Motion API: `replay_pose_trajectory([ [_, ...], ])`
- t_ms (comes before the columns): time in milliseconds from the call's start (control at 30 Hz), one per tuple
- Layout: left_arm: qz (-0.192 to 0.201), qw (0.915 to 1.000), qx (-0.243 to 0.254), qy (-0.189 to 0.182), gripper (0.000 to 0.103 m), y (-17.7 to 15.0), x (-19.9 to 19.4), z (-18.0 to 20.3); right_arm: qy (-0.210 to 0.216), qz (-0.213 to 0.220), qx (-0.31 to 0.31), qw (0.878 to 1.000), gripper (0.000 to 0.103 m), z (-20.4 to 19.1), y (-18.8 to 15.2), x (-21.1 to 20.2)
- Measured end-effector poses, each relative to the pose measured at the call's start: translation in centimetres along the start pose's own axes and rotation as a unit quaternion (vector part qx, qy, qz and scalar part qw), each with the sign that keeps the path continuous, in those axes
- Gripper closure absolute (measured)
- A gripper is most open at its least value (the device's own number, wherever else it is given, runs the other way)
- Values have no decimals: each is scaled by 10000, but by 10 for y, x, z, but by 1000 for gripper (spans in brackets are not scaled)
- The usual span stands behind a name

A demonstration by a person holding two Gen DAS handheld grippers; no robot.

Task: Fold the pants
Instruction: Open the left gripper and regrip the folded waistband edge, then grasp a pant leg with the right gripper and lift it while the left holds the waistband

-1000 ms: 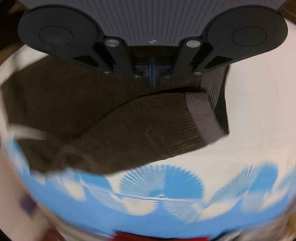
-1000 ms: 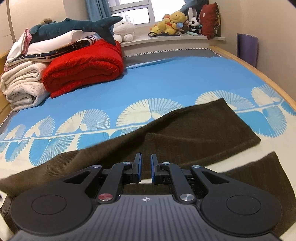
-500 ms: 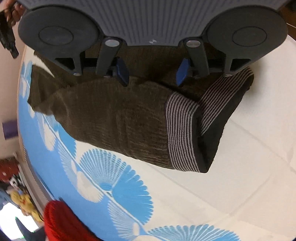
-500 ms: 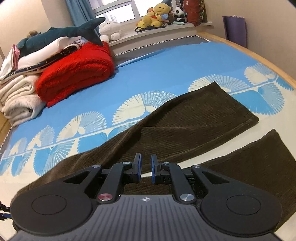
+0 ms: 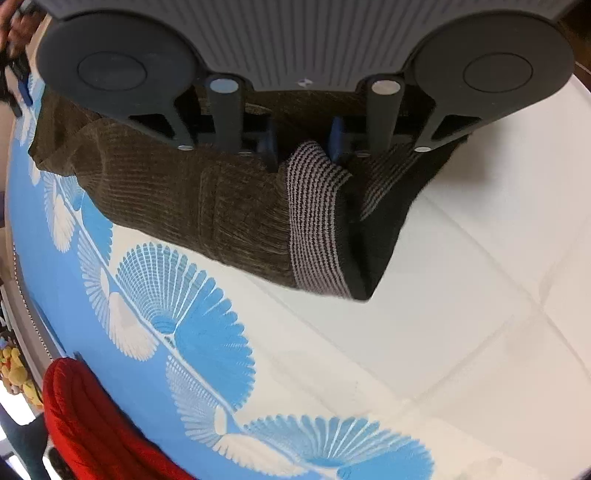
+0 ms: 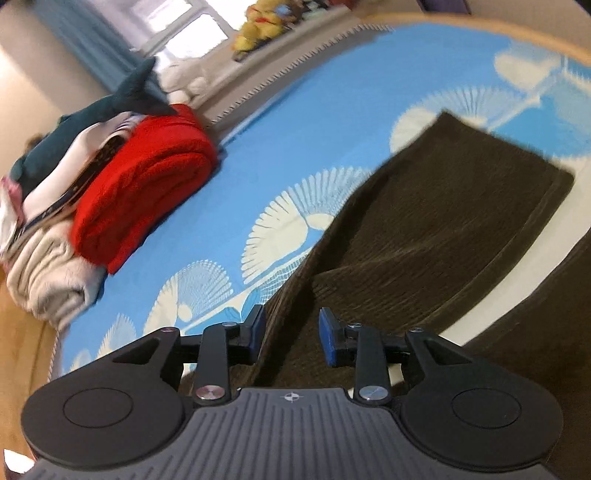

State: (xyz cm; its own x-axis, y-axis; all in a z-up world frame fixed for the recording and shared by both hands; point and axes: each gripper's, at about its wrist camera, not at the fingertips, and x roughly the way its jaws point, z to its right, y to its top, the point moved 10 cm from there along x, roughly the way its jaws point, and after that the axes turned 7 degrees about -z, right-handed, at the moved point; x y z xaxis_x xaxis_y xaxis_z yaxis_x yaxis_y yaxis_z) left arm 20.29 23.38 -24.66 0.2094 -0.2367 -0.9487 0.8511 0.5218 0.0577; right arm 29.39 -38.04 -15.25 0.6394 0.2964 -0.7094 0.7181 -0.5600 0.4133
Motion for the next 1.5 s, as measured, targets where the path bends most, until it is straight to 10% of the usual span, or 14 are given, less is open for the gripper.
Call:
replay_pose_trajectory([
  [267,652,9970,285,306,80,13,-22,11,84,65,403,9991,68,6,26,73],
  [633,556,9972,369,336,80,19,-16,10,-9,212,919,9955,68,39,62,127],
  [800,536,9966,472,421,80,17,-14,12,84,227,817,9964,97,37,65,132],
  [1167,949,9938,556,172,83,11,-49,8,-307,811,348,9956,99,12,47,-33],
  [1367,1362,9843,1070,346,85,-19,-85,-10,-934,1176,-60,9886,103,41,-57,-159],
  [1500,738,9880,1309,357,84,-42,-67,-30,-1283,483,-179,9904,103,89,-132,-162],
])
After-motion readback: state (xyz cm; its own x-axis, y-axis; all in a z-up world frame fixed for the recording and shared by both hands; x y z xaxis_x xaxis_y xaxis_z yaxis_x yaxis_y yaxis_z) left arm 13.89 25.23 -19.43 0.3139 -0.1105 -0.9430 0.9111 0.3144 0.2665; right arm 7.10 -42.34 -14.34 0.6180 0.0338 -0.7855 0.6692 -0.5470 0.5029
